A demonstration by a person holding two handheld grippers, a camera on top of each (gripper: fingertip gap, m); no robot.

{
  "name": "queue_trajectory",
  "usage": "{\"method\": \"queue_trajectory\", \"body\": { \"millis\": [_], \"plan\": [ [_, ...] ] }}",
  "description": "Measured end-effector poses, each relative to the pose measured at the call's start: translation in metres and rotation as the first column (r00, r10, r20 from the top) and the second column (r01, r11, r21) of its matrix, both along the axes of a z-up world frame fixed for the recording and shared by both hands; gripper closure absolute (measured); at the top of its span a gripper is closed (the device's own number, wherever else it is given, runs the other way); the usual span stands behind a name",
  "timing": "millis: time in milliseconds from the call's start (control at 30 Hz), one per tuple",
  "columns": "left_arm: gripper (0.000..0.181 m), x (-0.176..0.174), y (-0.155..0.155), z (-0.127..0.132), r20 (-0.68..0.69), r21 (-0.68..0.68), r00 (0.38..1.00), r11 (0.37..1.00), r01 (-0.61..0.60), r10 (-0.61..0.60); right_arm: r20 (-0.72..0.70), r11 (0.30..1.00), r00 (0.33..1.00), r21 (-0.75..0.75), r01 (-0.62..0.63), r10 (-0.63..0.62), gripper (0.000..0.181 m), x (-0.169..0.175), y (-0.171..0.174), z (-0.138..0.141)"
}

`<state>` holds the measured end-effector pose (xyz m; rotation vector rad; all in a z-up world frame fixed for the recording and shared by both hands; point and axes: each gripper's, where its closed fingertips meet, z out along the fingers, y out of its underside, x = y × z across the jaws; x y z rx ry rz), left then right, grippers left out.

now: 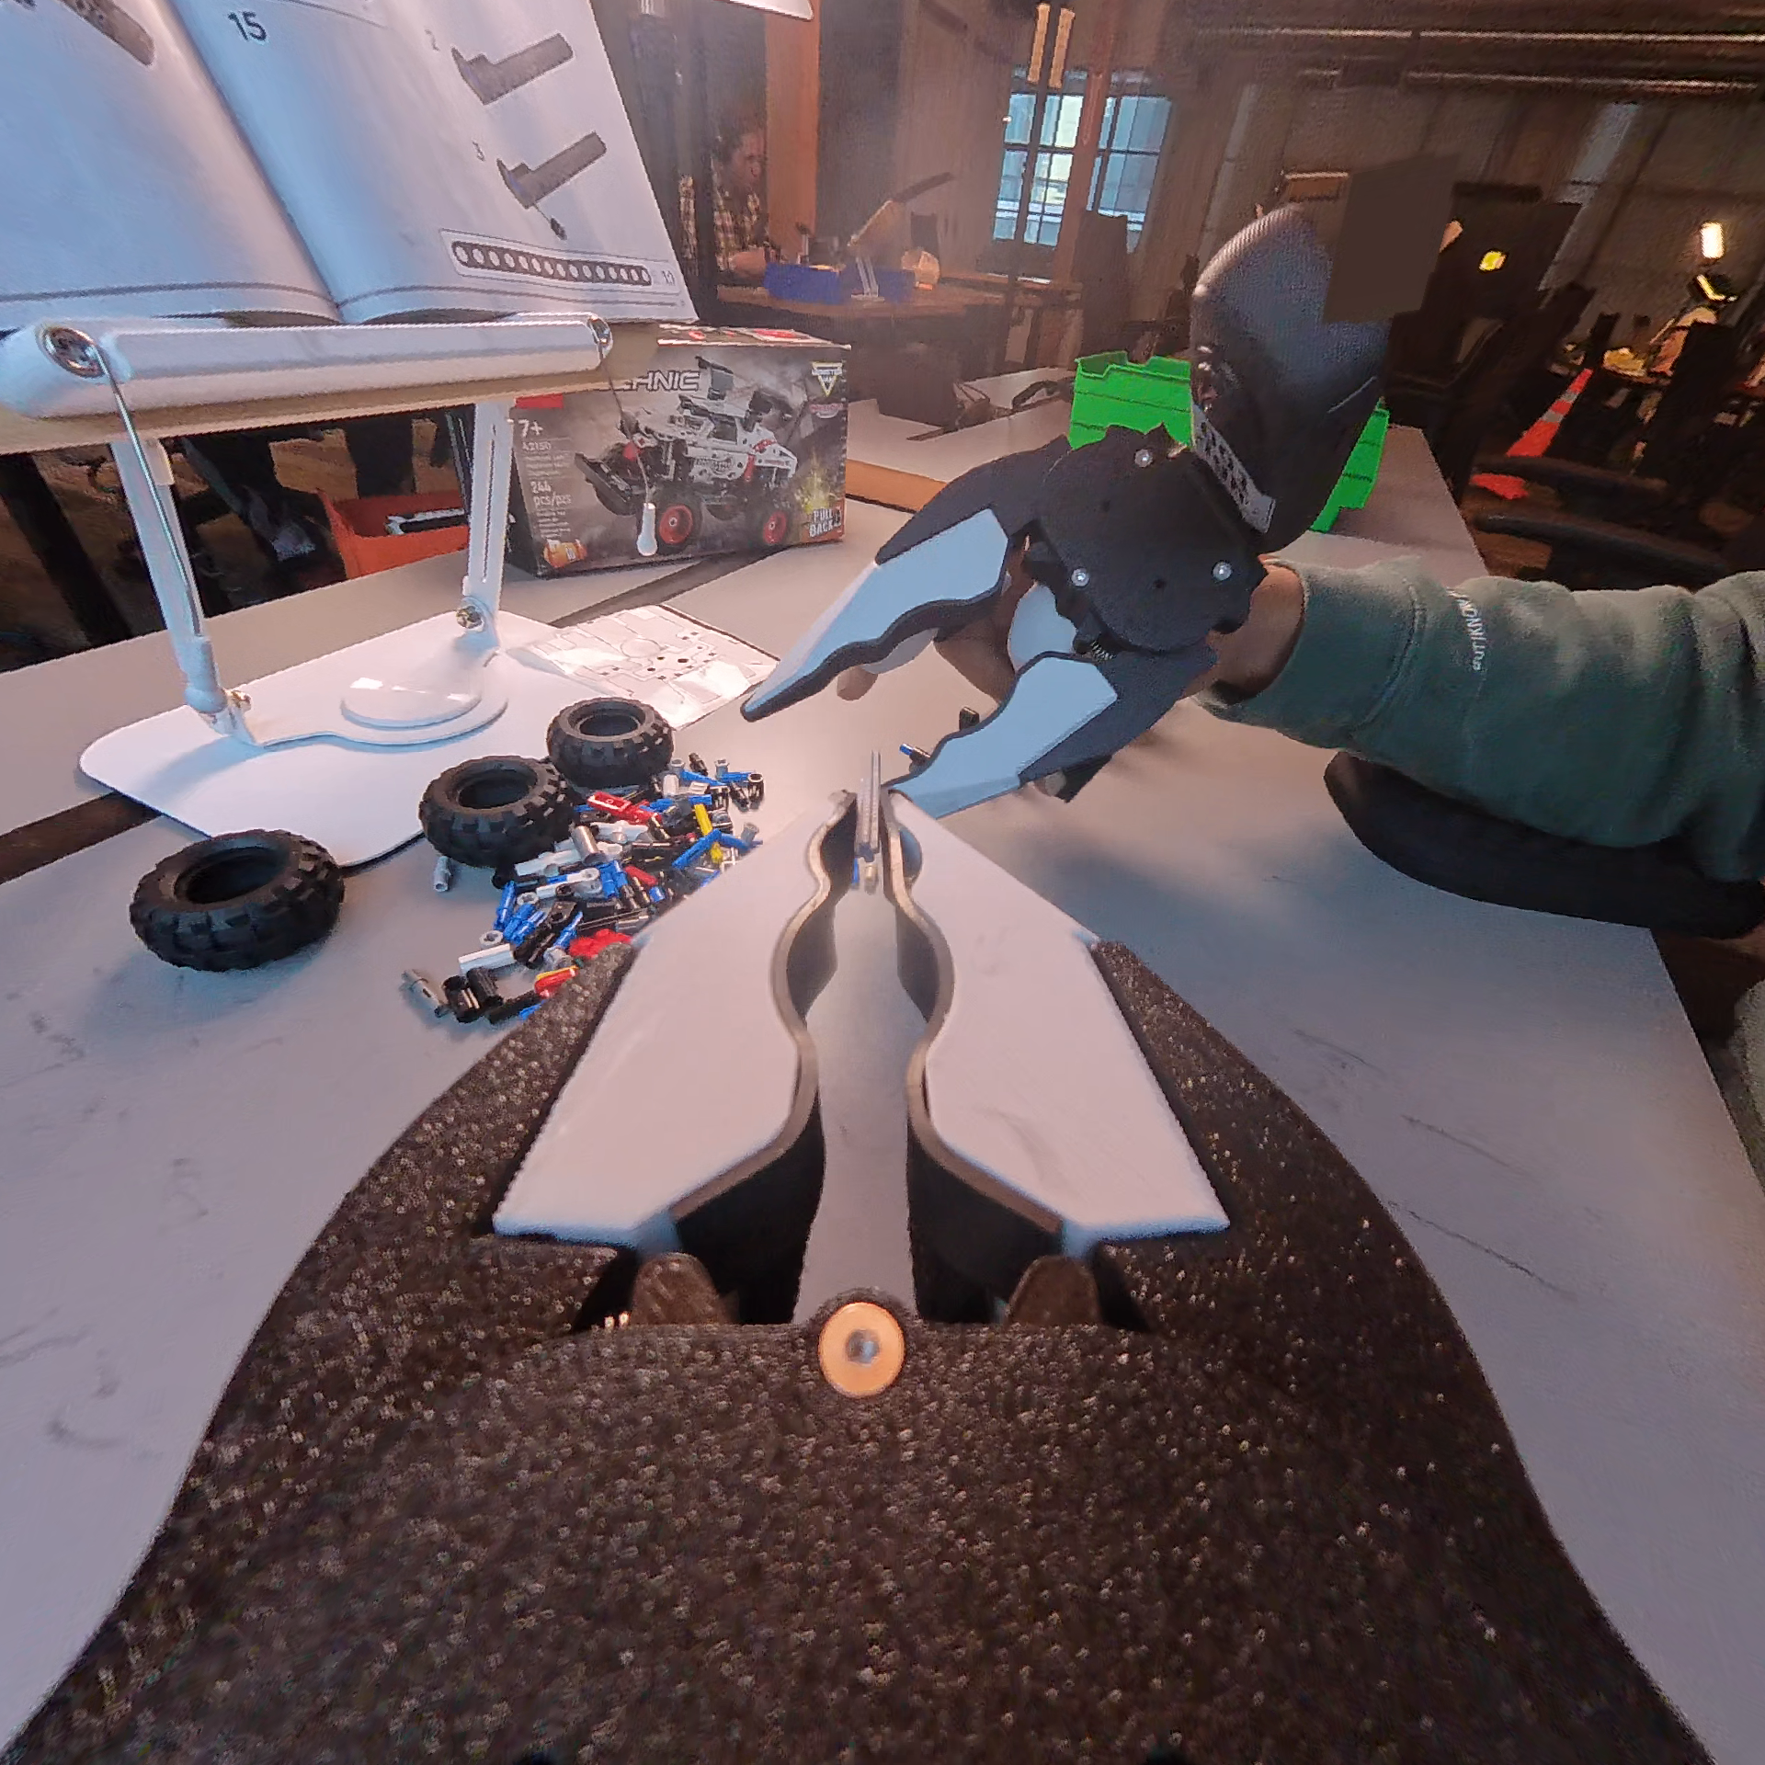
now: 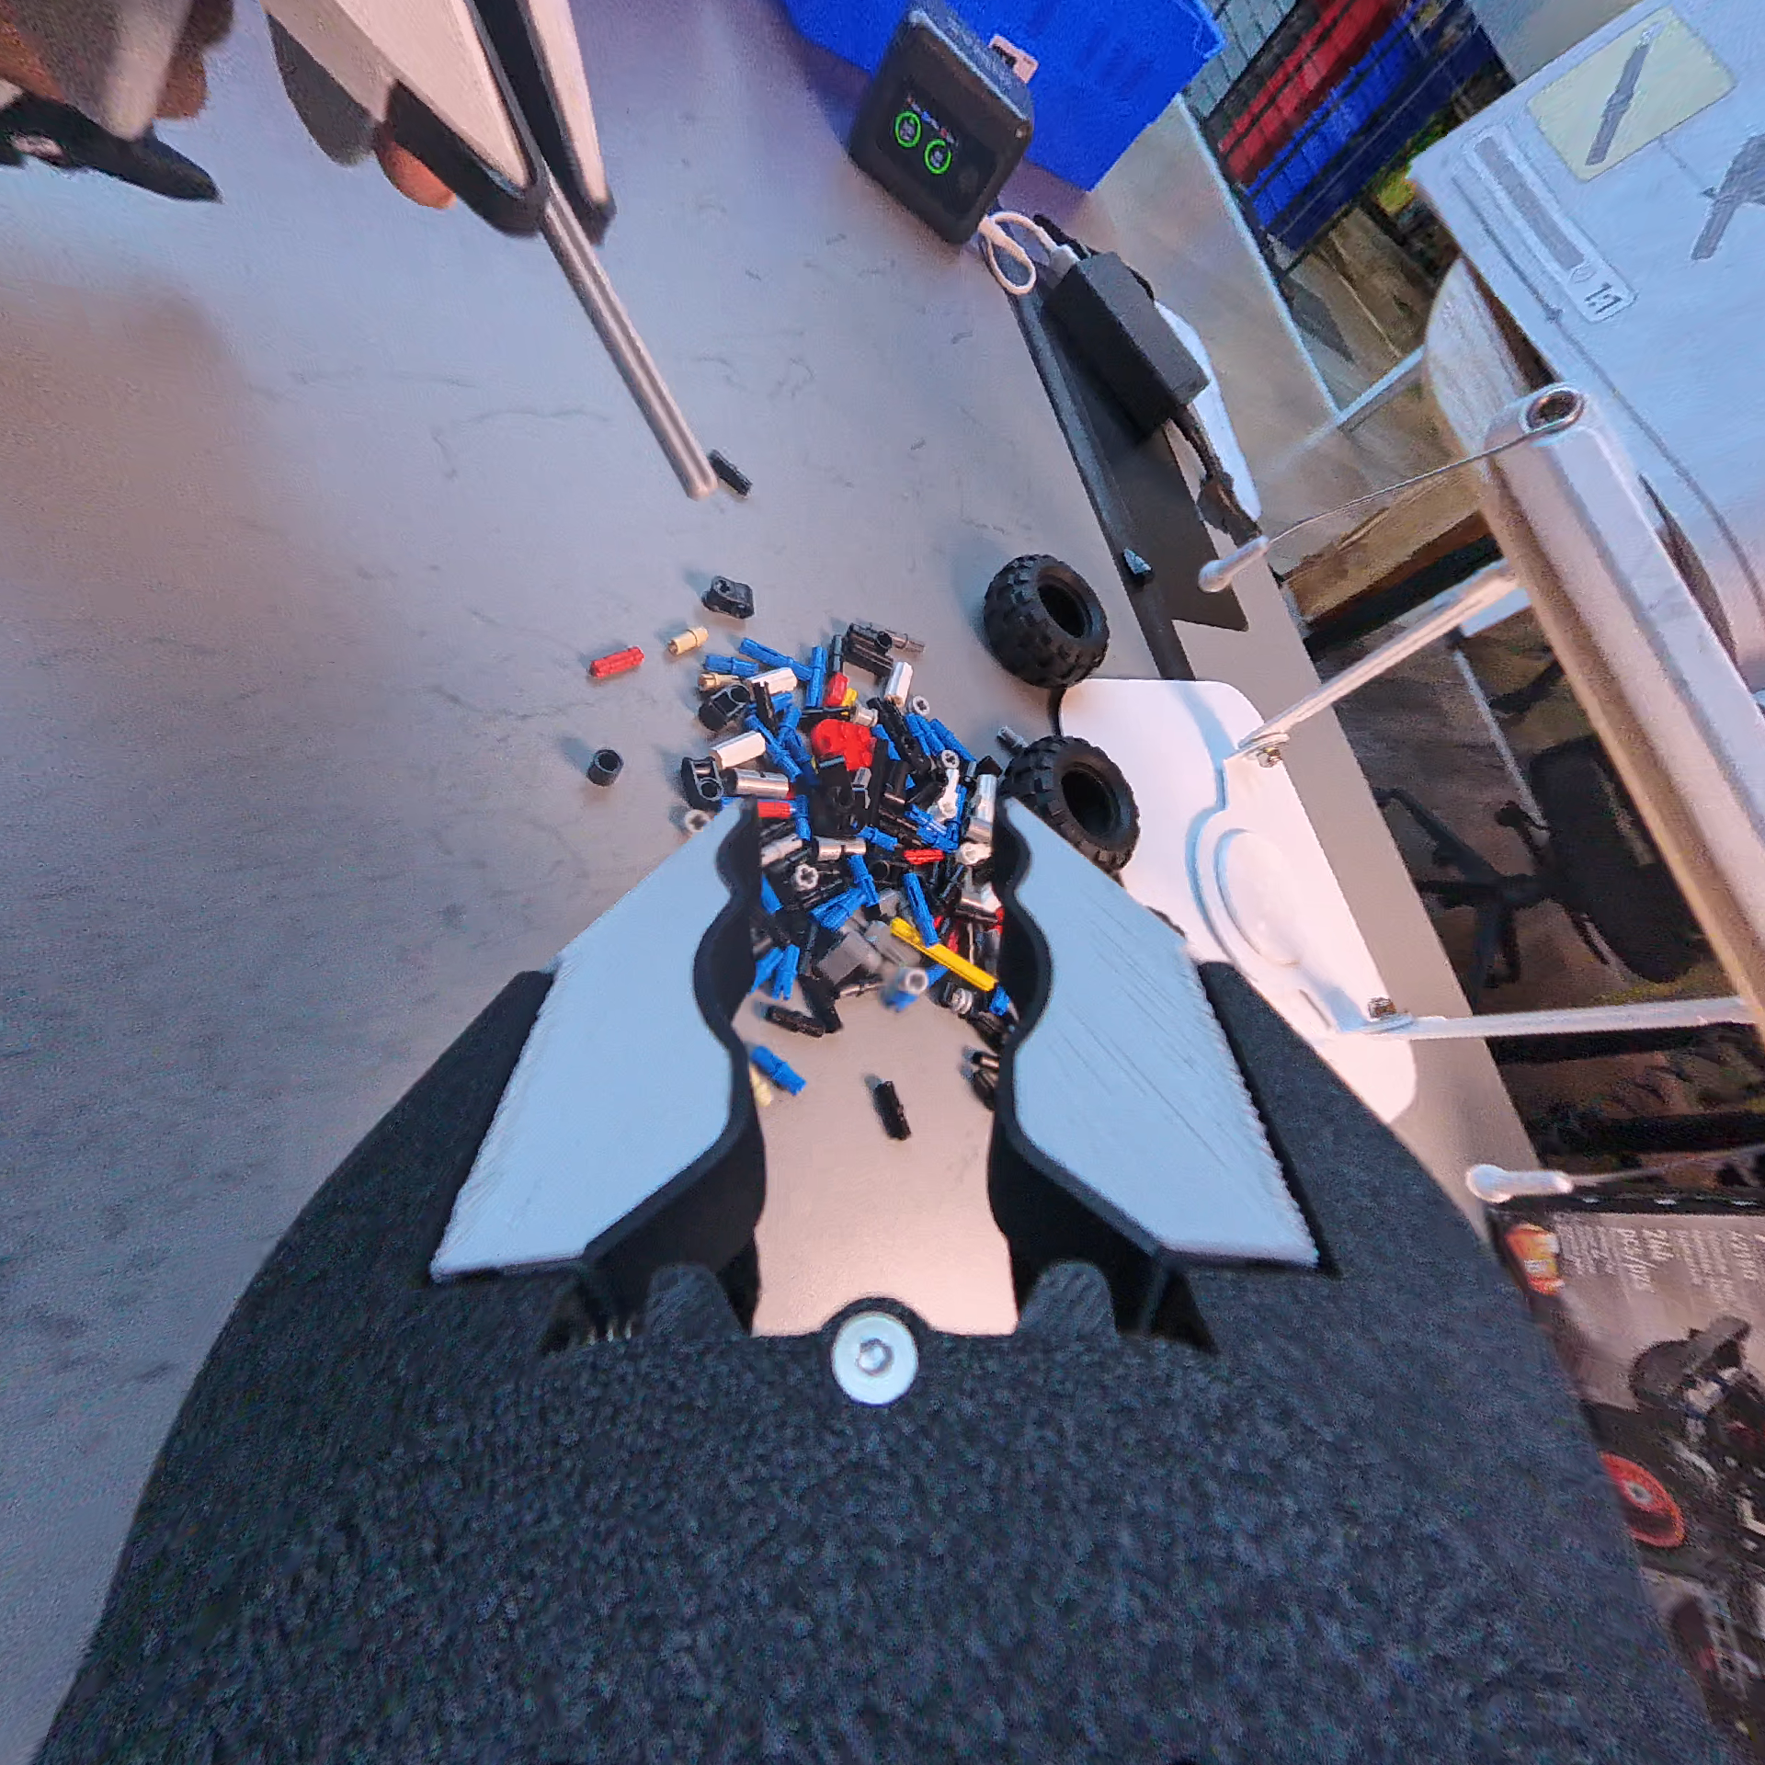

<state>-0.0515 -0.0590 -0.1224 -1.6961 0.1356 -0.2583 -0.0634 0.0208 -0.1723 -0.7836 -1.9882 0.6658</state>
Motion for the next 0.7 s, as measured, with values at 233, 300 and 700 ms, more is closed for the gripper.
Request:
{"method": "queue_trajectory", "body": {
  "millis": [233, 300, 700],
  "plan": [
    [0.177, 0.004, -0.001, 0.004, 0.037, 0.027, 0.999, 0.999, 0.022, -0.023, -0.086, 0.993, 0.992, -0.053, -0.101, 0.096, 0.121, 0.018, -0.021, 0.020],
    [0.177, 0.006, -0.004, 0.011, 0.048, 0.062, 0.998, 0.997, 0.037, -0.040, -0.177, 0.989, 0.975, -0.039, -0.143, 0.134, 0.121, 0.030, -0.028, 0.037],
    [0.177, 0.074, -0.017, 0.018, 0.227, 0.119, 0.883, 0.911, 0.394, -0.411, -0.339, 0.959, 0.901, 0.016, -0.284, 0.272, 0.166, 0.086, -0.084, 0.059]
  ]
}}
